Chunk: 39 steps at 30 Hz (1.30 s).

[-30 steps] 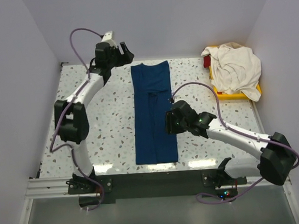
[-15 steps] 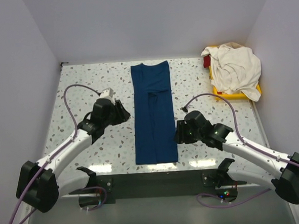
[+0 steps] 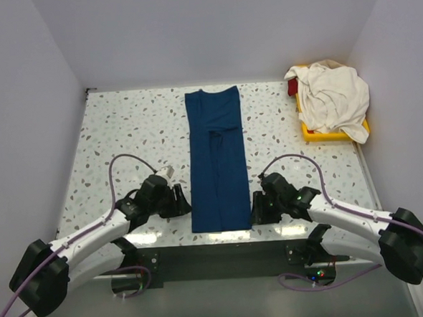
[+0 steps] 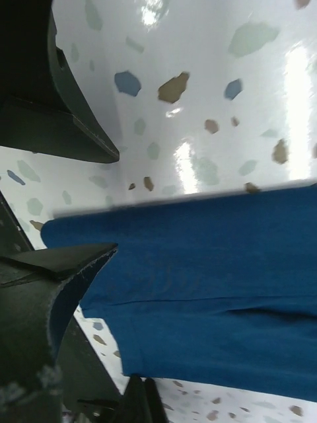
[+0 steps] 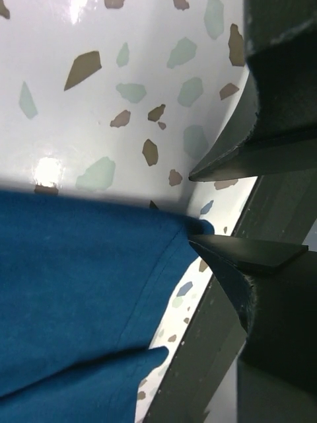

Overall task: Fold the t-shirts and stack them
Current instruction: Fold the tshirt

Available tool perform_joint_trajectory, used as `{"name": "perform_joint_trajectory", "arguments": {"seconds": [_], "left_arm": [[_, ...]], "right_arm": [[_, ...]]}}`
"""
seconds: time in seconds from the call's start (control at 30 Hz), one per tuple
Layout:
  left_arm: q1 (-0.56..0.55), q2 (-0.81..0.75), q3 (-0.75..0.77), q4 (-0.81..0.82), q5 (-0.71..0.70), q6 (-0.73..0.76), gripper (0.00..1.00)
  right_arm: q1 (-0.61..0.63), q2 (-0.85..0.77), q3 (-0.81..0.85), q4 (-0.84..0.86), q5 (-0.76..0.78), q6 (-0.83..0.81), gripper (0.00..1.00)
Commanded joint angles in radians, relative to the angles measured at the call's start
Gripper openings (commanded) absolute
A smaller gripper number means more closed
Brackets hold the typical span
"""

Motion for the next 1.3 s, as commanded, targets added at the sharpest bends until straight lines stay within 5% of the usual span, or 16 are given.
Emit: {"name": "perform_joint_trajectory", "arguments": {"seconds": [0.0,0.57,0.73,0.9,1.27], "left_arm": [[-0.049,0.012,-0.029,0.076,0.08,-0.046,0.57],[-0.276,0.04,-0.075,0.036,-0.068,-0.219,0.4],[-0.319,0.058,-0.081,0.043,-0.09,-0.257,0.31],[-0.358,0.047,-0.072,0.036,-0.095,-0.271,0.0],[-0.499,-0.025,0.02,-0.108,-0.179,-0.322,0.0]], "right_arm": [[-0.001,-0.022,-0.019,0.04,-0.053,0.042,0.42],[0.002,-0.029,-0.113,0.115,-0.096,0.101,0.41],[0.004,-0.016,-0.119,0.153,-0.098,0.117,0.33],[0.009,-0.056,-0.121,0.137,-0.092,0.115,0.0],[0.197,-0.286,-0.058,-0.057,0.089,0.18,0.0]]}}
